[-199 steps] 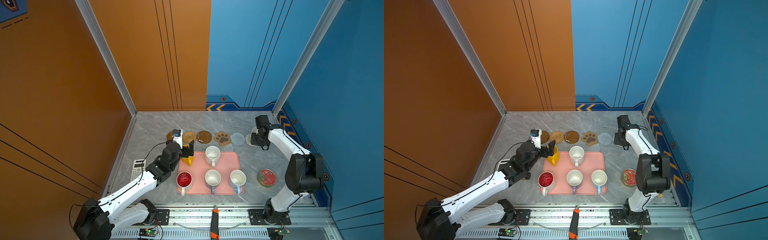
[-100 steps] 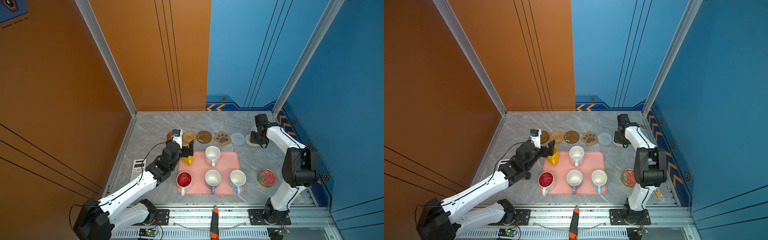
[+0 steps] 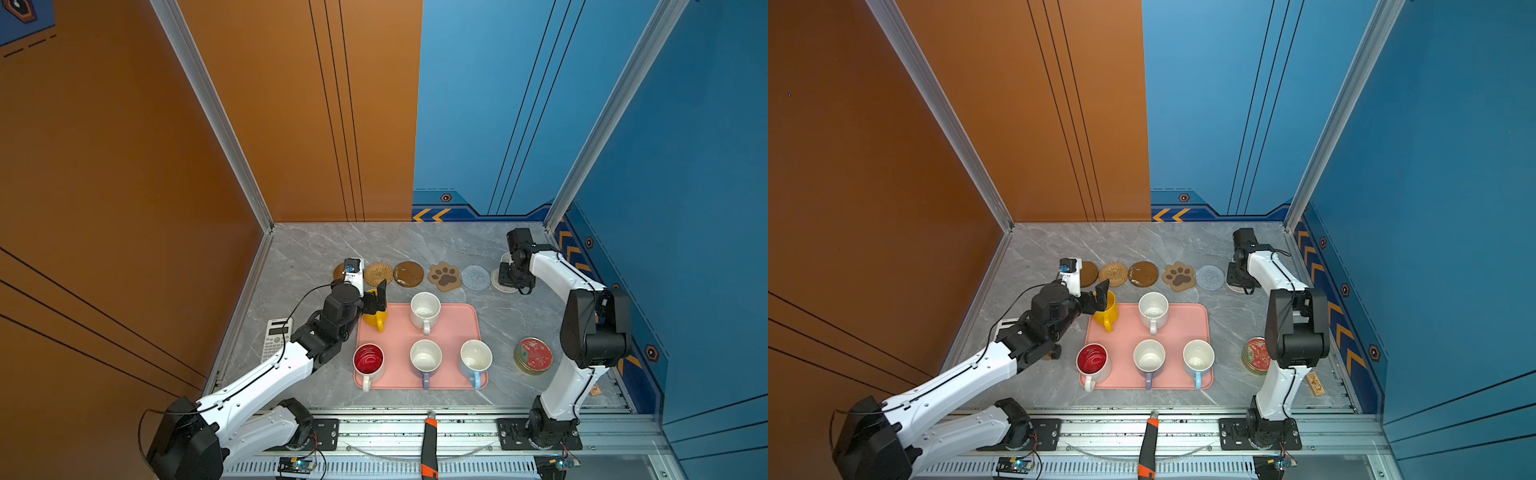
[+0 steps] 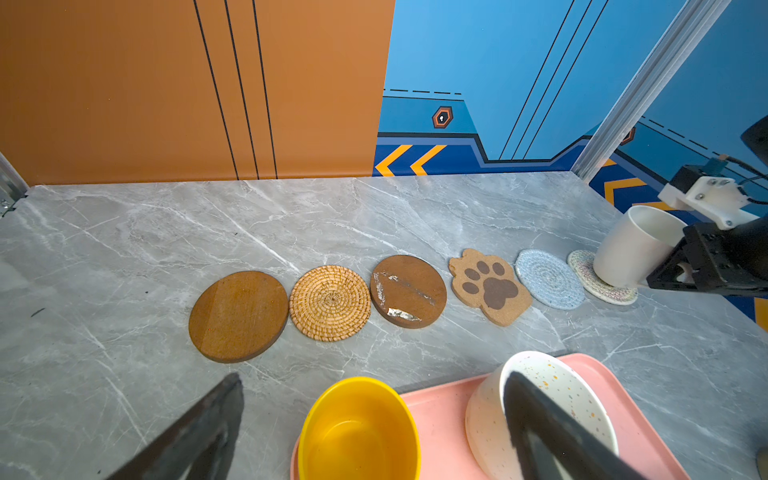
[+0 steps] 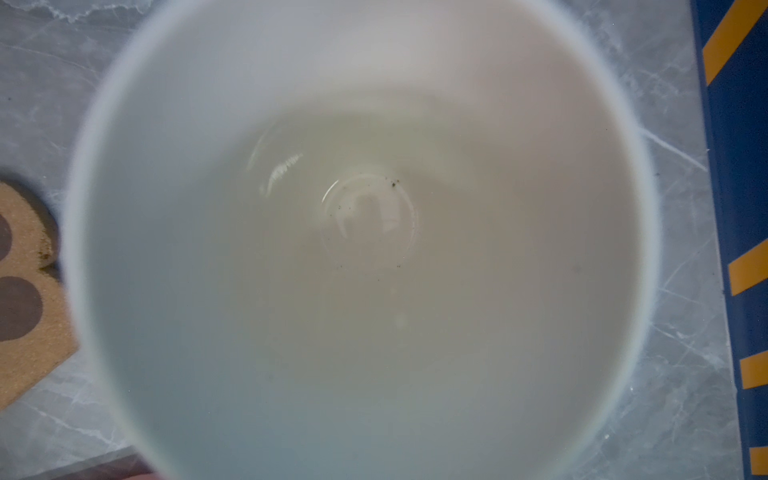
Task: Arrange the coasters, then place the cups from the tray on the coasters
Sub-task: 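Lift the white mug with the right gripper toward the multicolour woven coaster, then lower the white mug onto the multicolour woven coaster with the right gripper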
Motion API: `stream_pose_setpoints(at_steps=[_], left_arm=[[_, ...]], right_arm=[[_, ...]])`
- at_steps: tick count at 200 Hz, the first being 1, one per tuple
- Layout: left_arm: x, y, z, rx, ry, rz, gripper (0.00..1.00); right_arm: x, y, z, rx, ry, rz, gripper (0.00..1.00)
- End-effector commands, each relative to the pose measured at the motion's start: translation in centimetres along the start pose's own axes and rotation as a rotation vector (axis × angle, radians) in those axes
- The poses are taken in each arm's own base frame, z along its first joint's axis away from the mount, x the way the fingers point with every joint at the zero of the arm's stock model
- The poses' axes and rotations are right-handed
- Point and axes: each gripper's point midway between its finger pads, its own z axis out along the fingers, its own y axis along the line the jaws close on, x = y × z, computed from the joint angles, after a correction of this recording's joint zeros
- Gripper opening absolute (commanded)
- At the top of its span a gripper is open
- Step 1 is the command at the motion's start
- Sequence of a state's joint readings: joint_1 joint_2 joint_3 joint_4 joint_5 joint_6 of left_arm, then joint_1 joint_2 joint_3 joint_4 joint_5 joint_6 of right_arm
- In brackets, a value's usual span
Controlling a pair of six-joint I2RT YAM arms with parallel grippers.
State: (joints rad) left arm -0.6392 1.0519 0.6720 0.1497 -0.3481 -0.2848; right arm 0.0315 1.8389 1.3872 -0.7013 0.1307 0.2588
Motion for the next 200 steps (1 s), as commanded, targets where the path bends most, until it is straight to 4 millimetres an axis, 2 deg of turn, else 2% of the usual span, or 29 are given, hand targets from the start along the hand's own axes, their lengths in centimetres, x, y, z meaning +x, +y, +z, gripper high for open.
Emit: stream_pose_setpoints(at_steps=[1,96,200], left_arm=[[0.1,0.5,0.0,-0.013,-0.003,-0.006,0.98],[0.1,0.9,0.0,-0.021,-0.005,-0.008,0.98],[0.1,1.0,0.0,-0.021,-0.004,-0.011,0.98]], right_arm=[[-2.3,0.0,-0.4,-0.01,-0.064,0.011,0.0],[-2.5,-0.3,0.1,0.011,-0.06,0.011,0.0],[-1.8,0.1,1.0,-0.01,-0.028,0.025,0.0]])
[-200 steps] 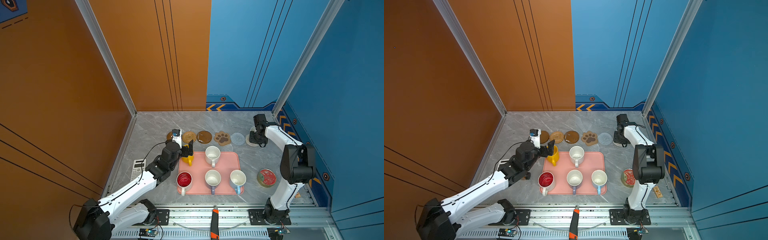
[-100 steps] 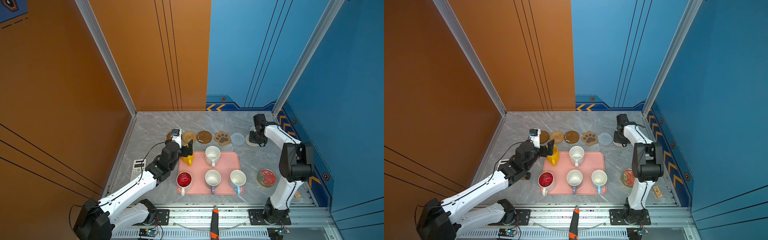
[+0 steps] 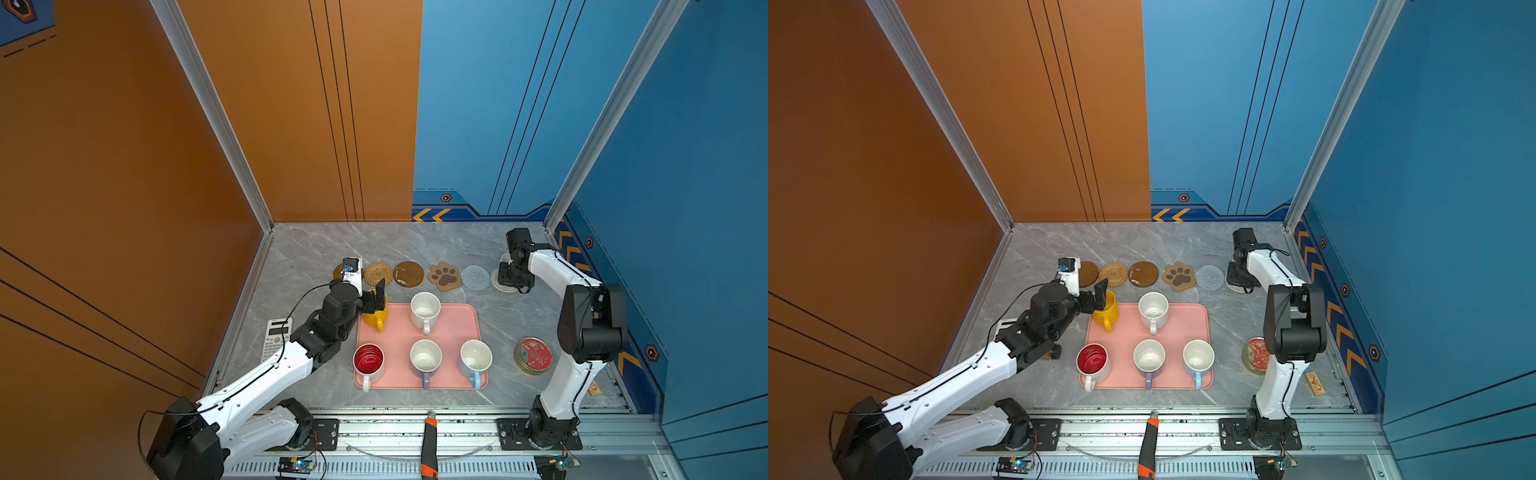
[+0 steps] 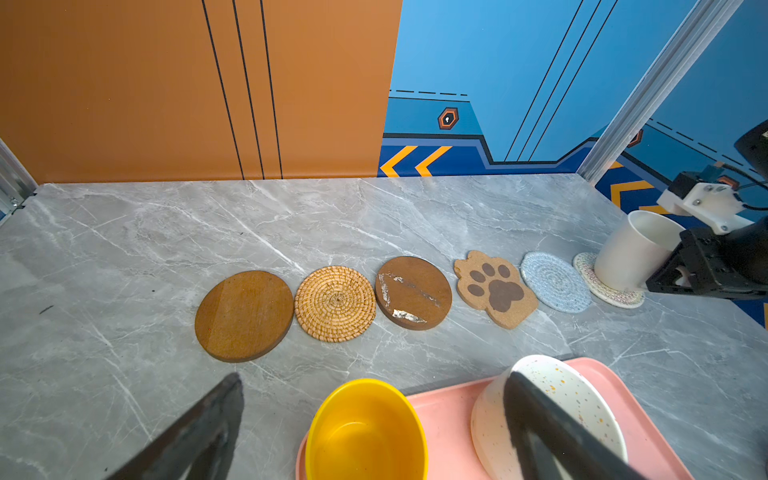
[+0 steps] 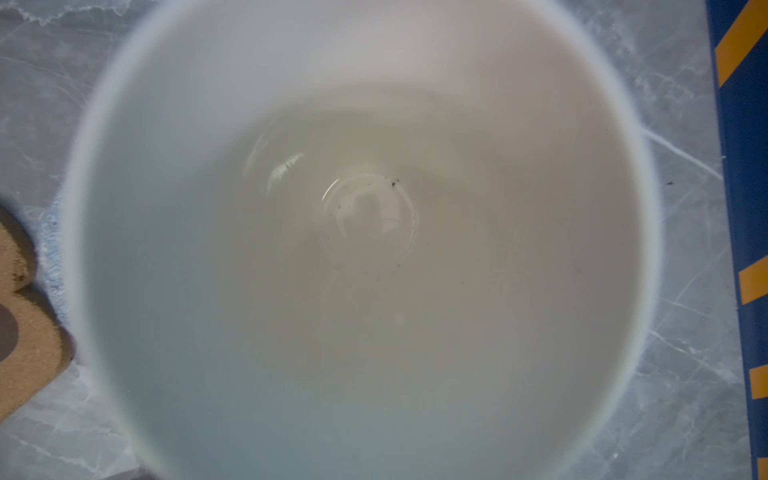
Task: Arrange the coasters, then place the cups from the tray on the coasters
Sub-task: 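Lower the white mug onto the multicolour woven coaster with the right gripper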
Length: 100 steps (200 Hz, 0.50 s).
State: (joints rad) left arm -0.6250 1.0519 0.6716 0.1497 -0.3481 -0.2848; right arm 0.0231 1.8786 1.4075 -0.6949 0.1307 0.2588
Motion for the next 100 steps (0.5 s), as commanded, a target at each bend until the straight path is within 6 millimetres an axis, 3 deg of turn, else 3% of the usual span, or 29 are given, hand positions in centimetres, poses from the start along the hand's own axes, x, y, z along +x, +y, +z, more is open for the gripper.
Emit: stream_pose_setpoints(at_steps=[1,100], left_arm=[[0.18,0.48,-0.1,-0.007,-0.002,-0.007,0.98],[0.15,0.69,-0.11,-0.011,-0.001,-0.01,0.98]], right_arm=[[-1.58,0.19,-0.15,-0.018,-0.042,0.02,0.0],[-1.09,0.13,-0.13,-0.016,-0.022,0.026,0.24]])
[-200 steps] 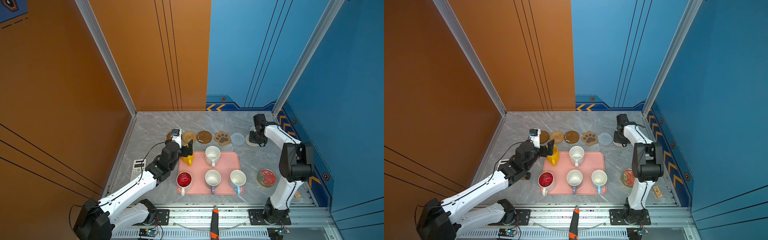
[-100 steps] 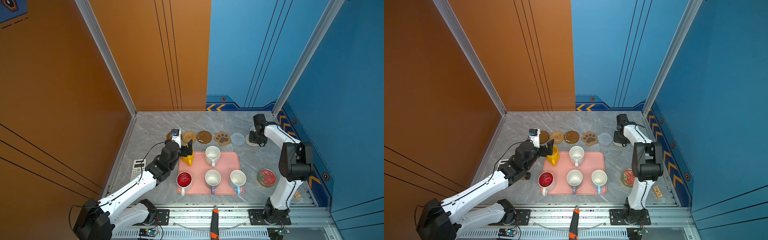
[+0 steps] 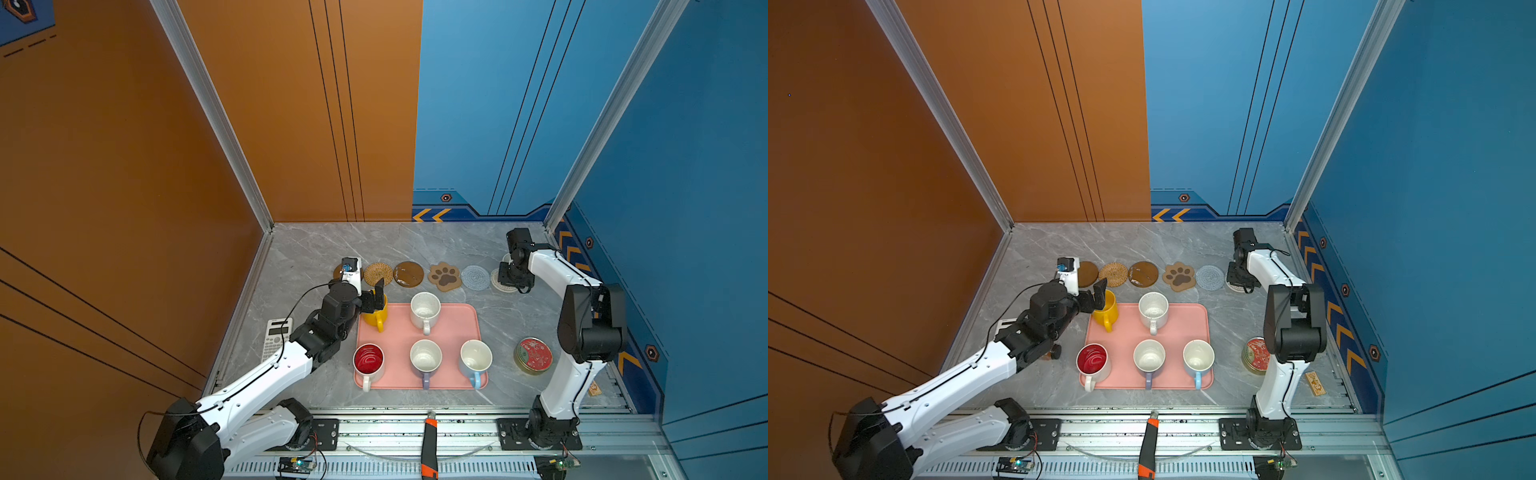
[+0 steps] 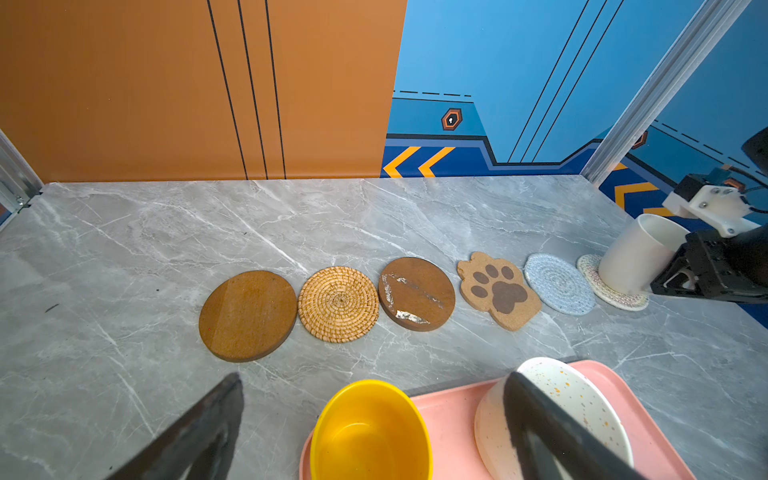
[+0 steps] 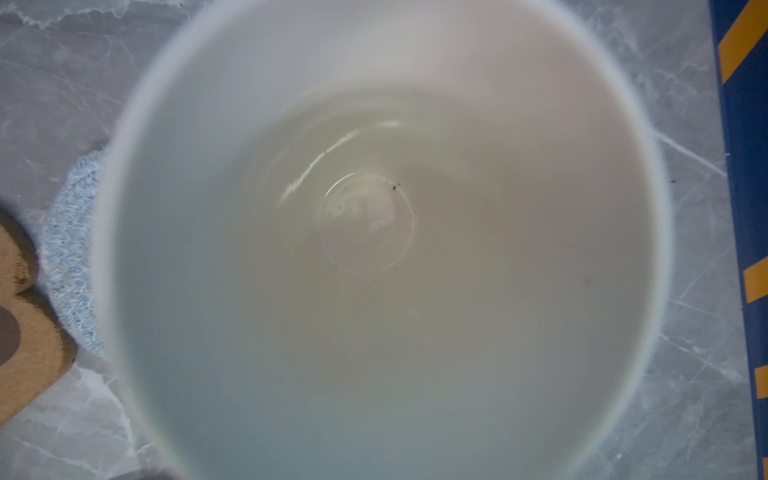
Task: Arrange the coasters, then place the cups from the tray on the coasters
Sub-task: 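Lower the white mug onto the multicolour woven coaster with the right gripper, then release the white mug and raise the right gripper while left gripper tilts down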
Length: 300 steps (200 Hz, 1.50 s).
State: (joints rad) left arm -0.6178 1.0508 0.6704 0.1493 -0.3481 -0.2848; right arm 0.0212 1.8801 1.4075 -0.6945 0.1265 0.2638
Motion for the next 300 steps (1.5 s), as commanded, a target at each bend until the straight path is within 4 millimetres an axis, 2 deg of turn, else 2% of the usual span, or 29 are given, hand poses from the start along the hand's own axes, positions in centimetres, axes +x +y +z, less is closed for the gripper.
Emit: stream_pose_setpoints(at_steps=[1,33,63,84,107,131,160,182,202,221,242,280,284,300], left_arm=[[0.2,0.4,-0.1,-0.004,-0.001,-0.007,0.98],[0.1,0.4,-0.1,0.0,-0.001,-0.008,0.98],[0.1,0.4,-0.1,-0.002,-0.003,-0.011,0.98],[0.1,0.6,-0.2,-0.009,-0.003,-0.013,0.98],[0.2,0.6,-0.2,-0.008,0.001,-0.016,0.98],[0.3,0.5,-0.1,-0.005,0.005,-0.029,0.98],[0.5,0.5,0.2,-0.013,0.015,-0.041,0.98],[0.7,0.7,0.4,-0.037,0.043,-0.04,0.99],[0.9,0.5,0.4,-0.043,0.065,-0.035,1.0],[0.9,0.5,0.1,-0.055,0.074,-0.041,0.99],[0.9,0.4,-0.2,-0.06,0.095,-0.032,0.98],[1.3,0.8,-1.0,-0.114,0.163,0.002,0.97],[1.9,1.1,-1.2,-0.127,0.194,0.013,0.97],[2.4,1.0,-1.4,-0.125,0.218,0.004,0.96]], right_arm=[[-1.1,0.2,-0.2,-0.014,-0.024,0.019,0.24],[-1.1,0.0,-0.7,-0.01,-0.029,0.021,0.34],[-0.7,-0.7,-1.6,0.037,-0.028,0.021,0.53],[-0.3,-1.3,-3.1,0.082,-0.054,0.016,0.62],[-0.1,-1.6,-5.5,0.11,-0.115,0.02,0.66],[-0.2,-1.2,-9.8,0.168,-0.235,-0.026,0.65],[-0.2,1.7,-17.8,0.185,-0.476,-0.092,0.69],[0.1,4.0,-23.6,0.106,-0.681,-0.068,0.71],[1.1,5.7,-26.5,-0.03,-0.798,0.003,0.71],[2.1,7.4,-27.2,-0.17,-0.854,0.042,0.71],[3.3,9.0,-26.4,-0.288,-0.884,0.05,0.7],[4.1,9.7,-24.1,-0.289,-0.888,0.013,0.67],[4.1,9.8,-24.0,-0.291,-0.888,0.009,0.67],[4.3,10.2,-23.3,-0.296,-0.886,-0.003,0.68]])
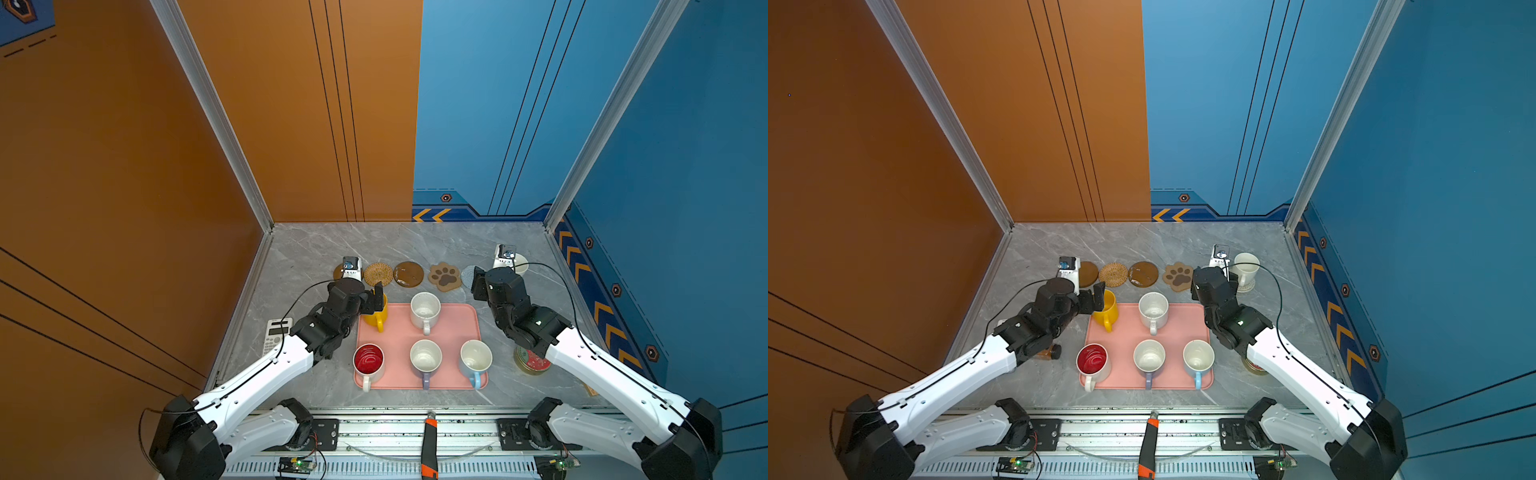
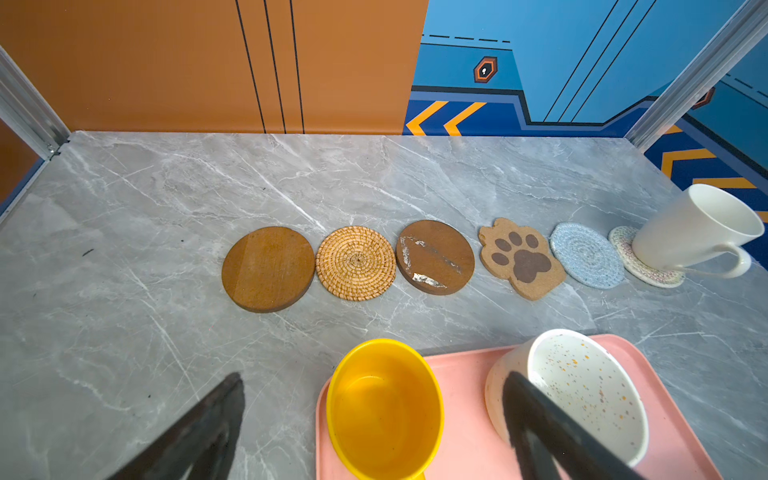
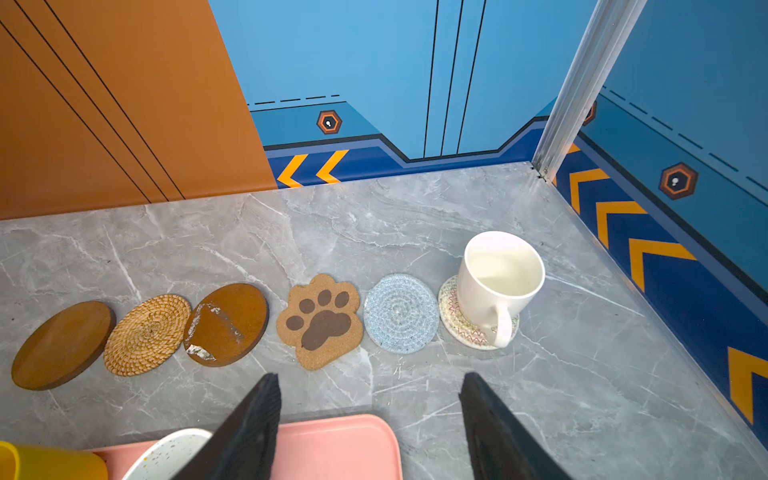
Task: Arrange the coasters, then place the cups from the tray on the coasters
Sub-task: 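Release the white mug and raise the right gripper while left gripper tilts down, then move the left gripper over the yellow mug on the tray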
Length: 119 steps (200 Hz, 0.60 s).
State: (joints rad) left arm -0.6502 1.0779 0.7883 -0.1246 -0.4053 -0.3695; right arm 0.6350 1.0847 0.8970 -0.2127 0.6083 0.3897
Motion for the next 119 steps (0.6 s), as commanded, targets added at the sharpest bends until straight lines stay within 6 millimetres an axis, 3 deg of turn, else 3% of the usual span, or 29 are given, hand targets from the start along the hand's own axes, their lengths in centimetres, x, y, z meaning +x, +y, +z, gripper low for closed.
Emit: stream_pose_setpoints(at_steps=[1,79,119], left_arm=[[1.2,0.6,-0.6,-0.046,0.073,0.008,0.96],[4.7,-1.0,-1.2,-0.021,0.232,-0.004,0.91],[5.0,-2.2,-1.4,0.004,0.296,-0.015,0.87]], right_arm=[[-0.9,1.1,0.3,-0.045,-0.059,0.035,0.68],[0.1,-1.0,0.6,-0.003,-0.137,0.144,0.56],[0.4,-1.4,0.7,-0.009,-0.119,0.171,0.52]])
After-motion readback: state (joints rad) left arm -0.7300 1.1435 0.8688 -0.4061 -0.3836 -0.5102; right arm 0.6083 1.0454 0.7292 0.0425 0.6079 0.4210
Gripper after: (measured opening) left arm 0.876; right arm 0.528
